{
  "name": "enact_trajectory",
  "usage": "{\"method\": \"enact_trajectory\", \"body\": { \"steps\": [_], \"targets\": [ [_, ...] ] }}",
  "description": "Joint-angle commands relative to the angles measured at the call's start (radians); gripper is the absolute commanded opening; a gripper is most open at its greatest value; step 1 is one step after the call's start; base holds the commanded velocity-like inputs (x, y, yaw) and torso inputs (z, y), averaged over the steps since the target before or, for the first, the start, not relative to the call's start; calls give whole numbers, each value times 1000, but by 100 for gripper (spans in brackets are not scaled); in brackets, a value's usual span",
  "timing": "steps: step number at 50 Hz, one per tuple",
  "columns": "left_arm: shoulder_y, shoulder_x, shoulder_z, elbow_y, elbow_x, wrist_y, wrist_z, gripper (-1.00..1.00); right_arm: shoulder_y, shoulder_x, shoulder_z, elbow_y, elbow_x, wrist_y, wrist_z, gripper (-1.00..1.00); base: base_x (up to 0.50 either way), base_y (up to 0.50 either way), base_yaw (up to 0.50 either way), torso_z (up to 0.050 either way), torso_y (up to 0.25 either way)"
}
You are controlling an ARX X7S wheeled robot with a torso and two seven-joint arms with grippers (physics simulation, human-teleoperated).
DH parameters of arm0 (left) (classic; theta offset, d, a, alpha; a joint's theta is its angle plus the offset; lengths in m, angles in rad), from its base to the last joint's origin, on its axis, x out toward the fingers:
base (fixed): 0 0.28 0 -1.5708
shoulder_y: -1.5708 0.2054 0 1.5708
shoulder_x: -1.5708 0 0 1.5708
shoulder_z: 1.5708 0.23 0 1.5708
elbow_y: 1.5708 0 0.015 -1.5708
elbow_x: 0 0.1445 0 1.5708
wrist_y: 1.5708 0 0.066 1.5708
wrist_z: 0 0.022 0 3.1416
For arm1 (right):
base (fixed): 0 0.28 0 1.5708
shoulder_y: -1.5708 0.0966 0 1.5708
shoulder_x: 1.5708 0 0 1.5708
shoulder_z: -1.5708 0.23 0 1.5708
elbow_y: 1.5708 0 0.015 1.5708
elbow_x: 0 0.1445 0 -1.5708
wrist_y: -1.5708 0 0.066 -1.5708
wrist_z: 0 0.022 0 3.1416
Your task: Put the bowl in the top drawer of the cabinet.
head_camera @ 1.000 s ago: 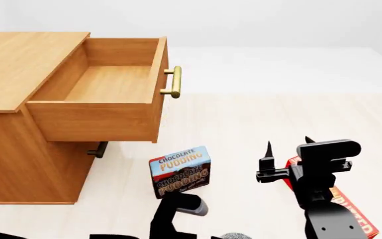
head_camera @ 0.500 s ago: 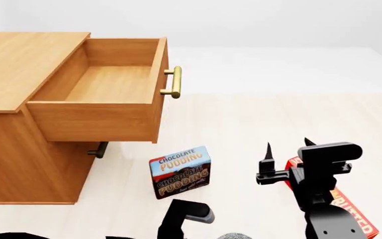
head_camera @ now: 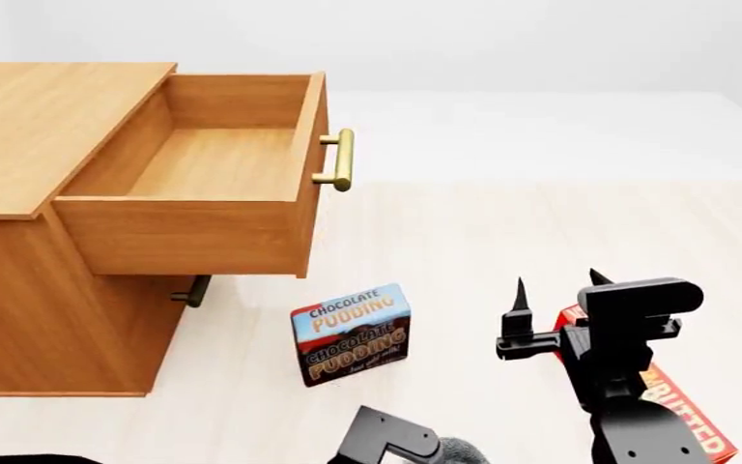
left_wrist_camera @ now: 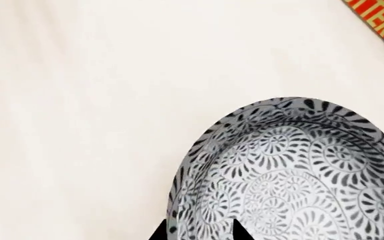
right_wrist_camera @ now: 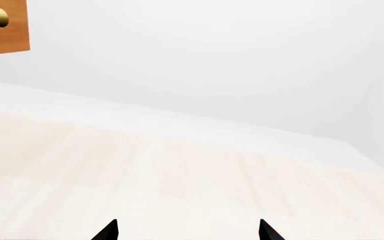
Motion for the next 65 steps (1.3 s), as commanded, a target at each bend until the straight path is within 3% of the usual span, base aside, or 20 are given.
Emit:
{"method": "enact_trajectory", "body": {
  "steps": [1,15,27,55,65],
  "targets": [
    [83,57,61,-135,-1,3,198,-100,-7,3,-2,-14,5,4,2,100,14,-11,-13,0,0],
    [47,-30,8,31,23,58,178,-100,-22,3,-11,-33,4,10,14,100,4,-7,-8,0,0],
    [-7,-167,-78,214,51,142,153,-100,-53,20,-2,-85,12,26,18,100,0,0,0,0,0],
    [-68,-358,-190,321,98,249,98,-100,-70,50,38,-157,43,59,26,100,0,0,0,0,0],
    [-114,-484,-246,402,-41,240,160,-100,-48,45,23,-142,37,64,35,100,0,0,0,0,0]
  ]
}}
